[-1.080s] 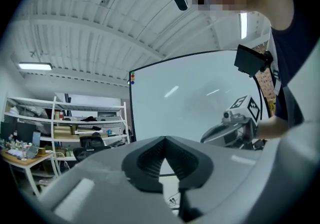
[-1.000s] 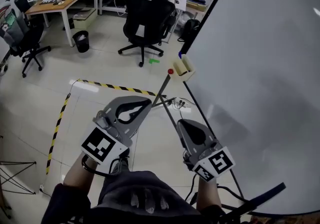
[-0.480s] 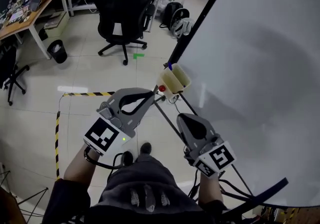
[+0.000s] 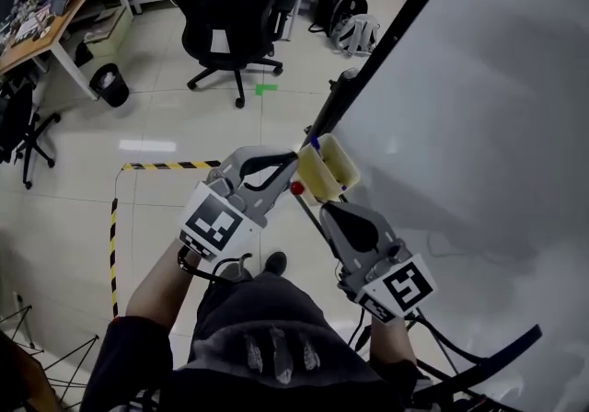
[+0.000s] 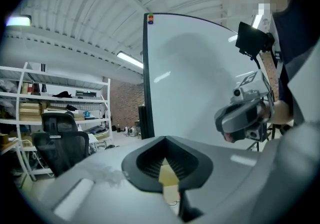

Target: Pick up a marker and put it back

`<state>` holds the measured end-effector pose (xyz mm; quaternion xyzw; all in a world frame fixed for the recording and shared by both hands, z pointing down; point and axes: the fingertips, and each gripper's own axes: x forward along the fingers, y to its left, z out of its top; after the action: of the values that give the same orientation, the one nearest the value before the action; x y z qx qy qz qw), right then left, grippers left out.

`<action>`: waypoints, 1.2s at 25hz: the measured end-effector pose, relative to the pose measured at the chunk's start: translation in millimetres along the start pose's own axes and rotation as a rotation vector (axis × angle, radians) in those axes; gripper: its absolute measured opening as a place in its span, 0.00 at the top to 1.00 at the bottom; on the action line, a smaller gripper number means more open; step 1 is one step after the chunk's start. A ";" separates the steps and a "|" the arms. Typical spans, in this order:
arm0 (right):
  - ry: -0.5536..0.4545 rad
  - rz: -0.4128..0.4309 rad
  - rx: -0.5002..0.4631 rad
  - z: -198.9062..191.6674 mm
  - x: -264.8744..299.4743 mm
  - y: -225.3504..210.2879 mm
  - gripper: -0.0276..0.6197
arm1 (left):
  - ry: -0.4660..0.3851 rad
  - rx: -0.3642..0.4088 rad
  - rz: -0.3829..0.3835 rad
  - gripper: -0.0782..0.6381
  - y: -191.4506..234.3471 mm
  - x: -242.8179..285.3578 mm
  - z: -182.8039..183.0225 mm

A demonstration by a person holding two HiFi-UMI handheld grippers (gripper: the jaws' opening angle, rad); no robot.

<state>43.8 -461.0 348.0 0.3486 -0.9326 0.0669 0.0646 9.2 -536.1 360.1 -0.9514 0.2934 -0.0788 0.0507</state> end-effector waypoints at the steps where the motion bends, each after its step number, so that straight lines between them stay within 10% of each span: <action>1: 0.005 0.007 0.007 -0.5 3.2 -3.2 0.96 | 0.010 -0.011 -0.006 0.88 3.4 7.9 -7.0; 9: 0.030 -0.047 0.071 -0.7 19.1 -23.9 0.96 | 0.087 -0.099 -0.164 0.61 11.0 63.0 -64.9; 16: 0.055 -0.143 0.132 -4.4 28.8 -36.5 0.96 | 0.088 -0.103 -0.281 0.61 10.3 91.0 -83.4; 30: 0.052 -0.186 0.156 -11.4 35.3 -55.2 0.96 | 0.021 -0.088 -0.282 0.81 8.2 103.0 -83.6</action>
<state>54.6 -523.0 369.5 0.4355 -0.8864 0.1420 0.0672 73.7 -605.4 453.5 -0.9836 0.1605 -0.0819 -0.0058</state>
